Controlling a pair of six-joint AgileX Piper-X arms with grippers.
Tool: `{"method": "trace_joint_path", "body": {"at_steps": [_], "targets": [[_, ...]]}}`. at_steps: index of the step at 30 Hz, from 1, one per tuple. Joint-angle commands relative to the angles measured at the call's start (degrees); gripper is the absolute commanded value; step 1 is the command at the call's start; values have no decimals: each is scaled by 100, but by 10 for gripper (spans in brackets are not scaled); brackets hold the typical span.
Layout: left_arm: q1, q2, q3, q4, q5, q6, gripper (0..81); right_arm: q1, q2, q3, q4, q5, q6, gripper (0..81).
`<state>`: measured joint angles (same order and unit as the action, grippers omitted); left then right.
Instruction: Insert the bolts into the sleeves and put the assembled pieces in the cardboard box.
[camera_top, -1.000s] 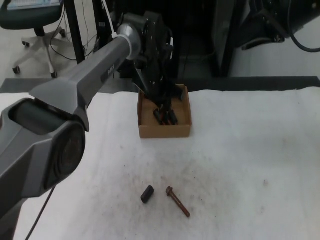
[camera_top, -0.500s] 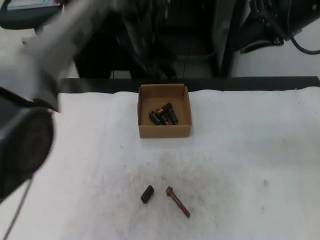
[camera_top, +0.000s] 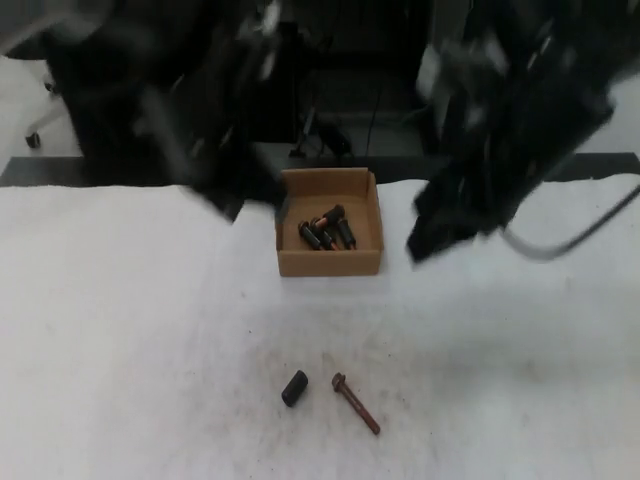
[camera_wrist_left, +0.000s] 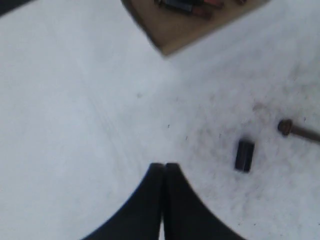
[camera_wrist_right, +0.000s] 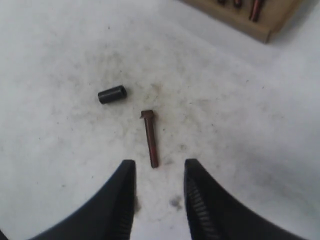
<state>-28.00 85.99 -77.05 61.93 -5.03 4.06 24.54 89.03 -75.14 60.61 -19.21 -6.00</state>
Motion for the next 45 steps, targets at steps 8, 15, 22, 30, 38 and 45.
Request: {"method": "trace_joint_path", "body": {"at_steps": [8,15,22,30,38,45], "targets": [[104,-2695,3853,-2686,1056,193,2,572,57,688,-1177,147,-47,310],[238,-2669,4220,-2533,1110,194,2,903,804,685,-1297,536,-47,310],[324,-2669,4220,-2552,1110,242,2,1187,1466,654,-1548,629,-47,312],[332,-2669,4220,-2541,1110,347,2,1289,1673,654,-1816,857,-47,312],[332,-2669,4220,-2541,1110,492,2,1278,1673,654,-1998,1087,-421,312],[332,-2669,4220,-2541,1110,492,2,1220,1673,654,-1938,1170,-567,312]]}}
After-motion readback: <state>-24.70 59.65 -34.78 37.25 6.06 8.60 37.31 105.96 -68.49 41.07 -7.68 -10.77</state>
